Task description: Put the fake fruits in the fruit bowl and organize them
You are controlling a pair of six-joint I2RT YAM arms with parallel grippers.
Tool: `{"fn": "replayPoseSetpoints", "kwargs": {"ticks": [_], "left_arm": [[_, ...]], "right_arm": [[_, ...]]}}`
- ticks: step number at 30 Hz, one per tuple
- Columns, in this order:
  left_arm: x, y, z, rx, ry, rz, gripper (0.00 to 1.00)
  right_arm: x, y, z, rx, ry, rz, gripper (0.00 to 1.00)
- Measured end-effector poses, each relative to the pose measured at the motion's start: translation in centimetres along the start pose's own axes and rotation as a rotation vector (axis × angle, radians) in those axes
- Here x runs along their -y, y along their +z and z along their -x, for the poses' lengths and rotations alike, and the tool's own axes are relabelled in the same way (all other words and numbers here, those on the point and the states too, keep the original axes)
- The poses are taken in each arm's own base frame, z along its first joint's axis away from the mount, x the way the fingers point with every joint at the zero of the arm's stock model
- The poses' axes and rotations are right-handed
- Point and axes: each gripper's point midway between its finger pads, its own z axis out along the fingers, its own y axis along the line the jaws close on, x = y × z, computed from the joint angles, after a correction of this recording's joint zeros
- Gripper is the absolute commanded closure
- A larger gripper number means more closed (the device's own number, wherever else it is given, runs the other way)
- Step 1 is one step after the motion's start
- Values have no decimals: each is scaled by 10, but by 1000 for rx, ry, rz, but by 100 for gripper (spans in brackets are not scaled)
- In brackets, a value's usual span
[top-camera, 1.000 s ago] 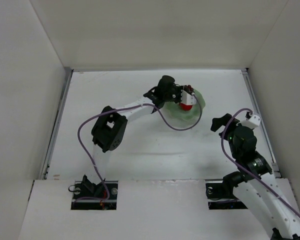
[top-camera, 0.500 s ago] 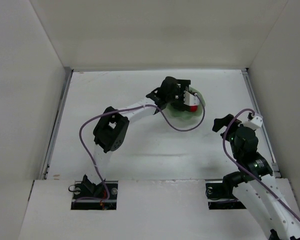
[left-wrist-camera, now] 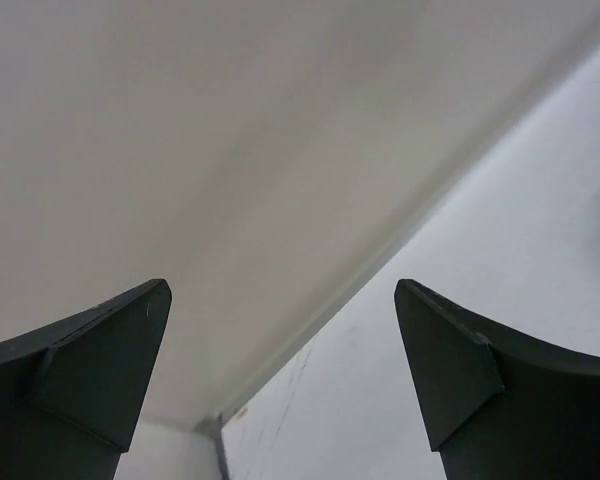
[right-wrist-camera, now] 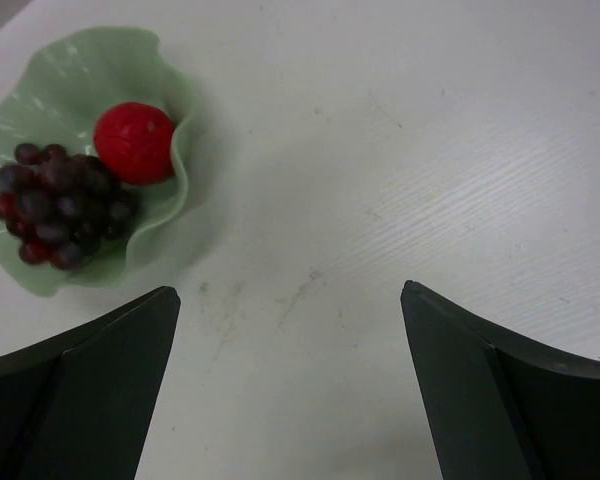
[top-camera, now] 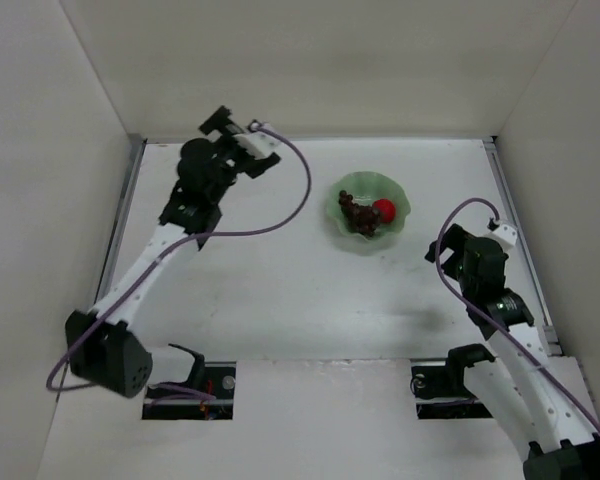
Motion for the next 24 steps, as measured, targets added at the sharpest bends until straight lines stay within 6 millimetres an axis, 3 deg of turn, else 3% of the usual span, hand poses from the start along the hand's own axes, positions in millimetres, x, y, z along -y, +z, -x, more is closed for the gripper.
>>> {"fn": "replayPoseSetpoints", "kwargs": {"ticks": [3, 5, 7, 9, 11, 14, 17, 24], "left_arm": [[-60, -61, -34, -83, -63, 184, 0], [-90, -100, -71, -172, -93, 297, 0], [-107, -143, -124, -304, -128, 400, 0], [-108, -184, -179, -449, -180, 477, 0], [-96, -225, -233, -586, -254, 538, 0], [-70, -272, -280, -710, -360, 607, 0], [-51, -289, -289, -718, -423, 653, 0], [-45, -276, -273, -575, -437, 692, 0]], "right_arm": [[8, 5, -4, -28, 5, -25, 0], [12, 4, 2, -13, 25, -31, 0], [16, 3, 7, 0, 45, -35, 0], [20, 3, 11, 6, 60, -39, 0], [22, 4, 12, 2, 73, -39, 0], [23, 4, 12, -8, 89, -32, 0], [22, 4, 12, -18, 100, -17, 0], [16, 0, 13, -16, 106, 19, 0]]}}
